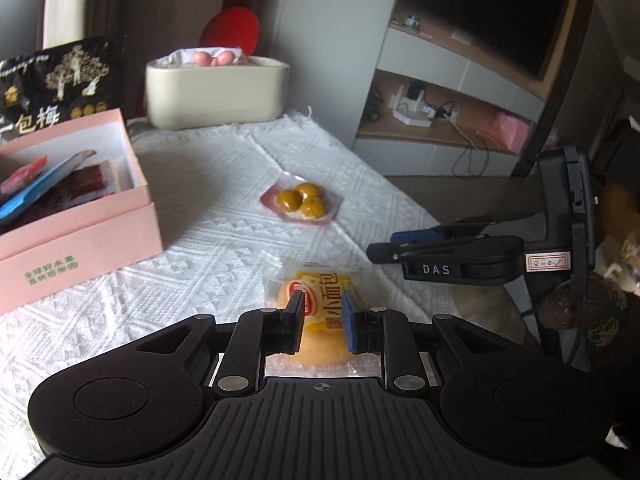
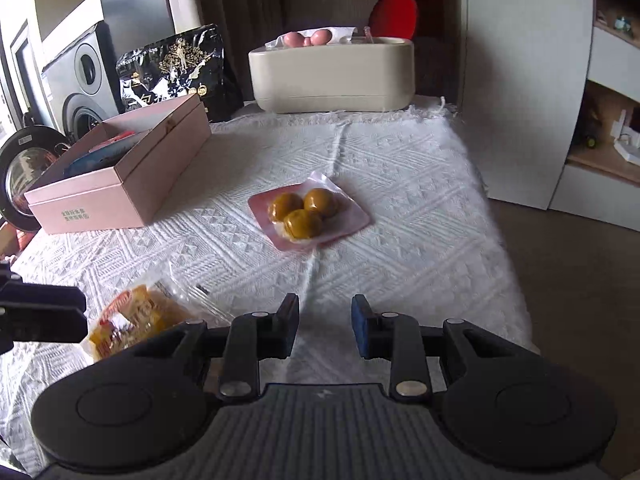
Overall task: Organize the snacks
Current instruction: 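Grasp the yellow-wrapped bread bun with the left gripper and lift it, then grasp the pink tray of yellow candies with the right gripper while left holds the bun, then lower the bread bun and candy tray into the pink box and open both grippers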
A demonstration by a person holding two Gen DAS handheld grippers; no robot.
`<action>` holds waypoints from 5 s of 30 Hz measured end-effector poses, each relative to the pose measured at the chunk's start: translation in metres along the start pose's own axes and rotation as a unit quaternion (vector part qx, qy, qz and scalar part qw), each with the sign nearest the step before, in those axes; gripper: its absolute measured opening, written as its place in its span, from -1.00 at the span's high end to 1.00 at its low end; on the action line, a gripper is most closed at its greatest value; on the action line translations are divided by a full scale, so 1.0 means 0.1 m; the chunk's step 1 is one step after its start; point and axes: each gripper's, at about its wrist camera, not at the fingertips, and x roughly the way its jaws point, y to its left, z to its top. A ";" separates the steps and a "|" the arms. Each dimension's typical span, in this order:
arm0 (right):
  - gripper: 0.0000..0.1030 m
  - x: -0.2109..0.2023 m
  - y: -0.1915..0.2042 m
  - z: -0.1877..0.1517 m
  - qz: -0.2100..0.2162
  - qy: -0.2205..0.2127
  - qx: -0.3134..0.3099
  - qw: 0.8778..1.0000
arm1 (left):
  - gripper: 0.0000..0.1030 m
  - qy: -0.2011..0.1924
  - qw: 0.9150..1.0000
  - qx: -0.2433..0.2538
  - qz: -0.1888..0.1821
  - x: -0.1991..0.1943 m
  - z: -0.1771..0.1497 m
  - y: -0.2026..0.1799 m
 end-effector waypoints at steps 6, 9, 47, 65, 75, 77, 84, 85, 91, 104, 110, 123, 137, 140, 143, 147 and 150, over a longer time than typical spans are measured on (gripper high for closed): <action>-0.38 -0.01 -0.03 -0.11 -0.030 -0.018 0.012 0.999 | 0.47 0.010 0.994 0.092 0.061 0.21 -0.03 -0.36; -0.47 0.00 -0.08 -0.11 -0.023 -0.019 0.023 0.999 | 0.23 0.017 0.994 0.097 0.050 0.24 -0.02 -0.38; -0.99 0.13 0.00 0.01 0.017 0.045 -0.052 0.998 | -0.21 -0.011 0.996 -0.046 0.078 0.07 -0.16 0.60; -0.92 0.69 0.38 0.60 0.120 0.042 0.003 0.992 | -0.25 -0.020 0.992 -0.083 0.096 0.01 -0.31 0.80; -0.91 0.16 0.52 0.25 0.044 -0.037 -0.126 0.990 | -0.31 -0.006 0.990 -0.099 0.096 0.05 -0.29 0.83; -0.91 0.24 0.53 0.30 0.027 -0.033 -0.144 0.989 | -0.31 -0.006 0.991 -0.093 0.101 0.06 -0.29 0.81; -0.65 0.66 0.35 0.68 0.042 -0.006 -0.043 0.998 | -0.31 -0.010 0.991 -0.097 0.096 0.03 -0.32 0.83; -0.59 0.75 0.33 0.70 0.037 0.003 -0.032 0.999 | -0.31 -0.010 0.991 -0.097 0.097 0.03 -0.32 0.83; -0.42 0.78 0.37 0.65 0.013 0.023 -0.039 0.999 | -0.31 -0.008 0.991 -0.092 0.101 0.02 -0.33 0.81; -0.41 -0.29 0.80 0.45 0.092 -0.017 -0.114 0.989 | -0.22 -0.001 0.992 -0.105 0.073 -0.12 -0.33 0.84; -0.41 -0.56 1.01 0.52 0.111 -0.055 -0.143 0.982 | -0.19 -0.094 0.980 -0.125 0.121 -0.68 0.01 1.15; -0.41 -0.53 1.36 0.69 0.114 -0.070 -0.183 0.974 | -0.30 -0.012 0.970 -0.177 0.168 0.05 0.62 2.27; -0.41 0.59 1.79 1.61 0.164 -0.009 -0.073 0.984 | -0.22 -0.097 0.974 -0.178 0.106 -0.50 0.51 2.28; -0.41 0.73 1.86 1.71 0.167 -0.001 -0.063 0.984 | 0.25 -0.092 0.977 -0.166 0.092 -0.54 0.47 2.24; -0.41 0.85 1.93 1.76 0.167 0.011 -0.066 0.984 | 0.49 -0.065 0.983 -0.149 0.087 -0.43 0.44 2.19; -0.42 1.01 2.03 1.77 0.181 0.042 -0.071 0.980 | 0.49 -0.061 0.985 -0.124 0.107 -0.34 0.45 2.11; -0.44 1.12 2.07 1.74 0.177 0.062 -0.076 0.979 | 0.49 -0.057 0.986 -0.115 0.109 -0.31 0.47 2.07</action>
